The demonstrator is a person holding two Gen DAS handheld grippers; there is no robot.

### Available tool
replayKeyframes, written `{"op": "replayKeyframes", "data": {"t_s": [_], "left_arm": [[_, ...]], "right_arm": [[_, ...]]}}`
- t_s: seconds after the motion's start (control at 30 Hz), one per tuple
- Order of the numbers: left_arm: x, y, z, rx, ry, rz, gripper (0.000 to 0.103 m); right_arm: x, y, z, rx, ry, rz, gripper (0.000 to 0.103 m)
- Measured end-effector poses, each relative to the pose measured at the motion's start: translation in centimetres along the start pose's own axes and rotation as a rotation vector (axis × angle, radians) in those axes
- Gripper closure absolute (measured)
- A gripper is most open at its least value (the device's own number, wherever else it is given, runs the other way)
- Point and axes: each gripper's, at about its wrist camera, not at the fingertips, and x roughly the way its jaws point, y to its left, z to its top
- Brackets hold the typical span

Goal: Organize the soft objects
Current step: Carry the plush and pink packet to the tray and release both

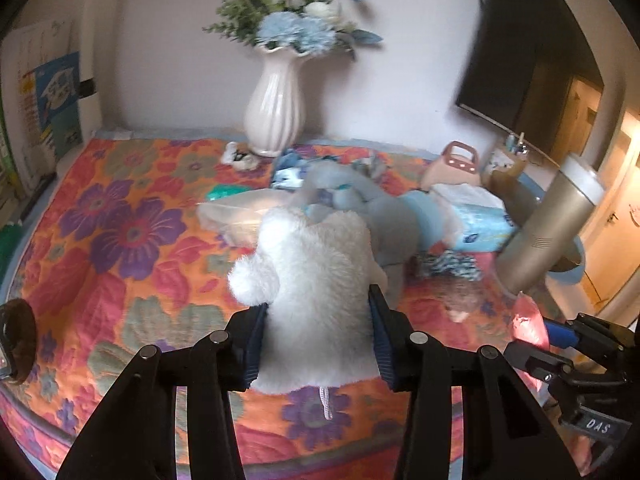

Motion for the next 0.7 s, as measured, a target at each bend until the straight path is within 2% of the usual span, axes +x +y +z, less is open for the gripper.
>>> {"op": "replayKeyframes", "data": {"t_s": [0.37,0.5,0.7], "left_arm": [[-1.0,-4.6,0.3,0.052,-0.008,-0.081,0.060],[-0.7,-6.5,0.3,0.067,0.016,-0.133,0.060],[-0.2,-10.1,-0.5,0.107,0.072,-0.298,0.060]], "right_arm": [[-4.9,-5.2,-1.7,0.139,-0.041,-0.004,0.065],[-6.1,-6.7,-2.3,0.164,-0.025,-0.048,0.065],[-8.2,-10.0,-3.6,0.242,-0.012,-0.100,0.065]]}}
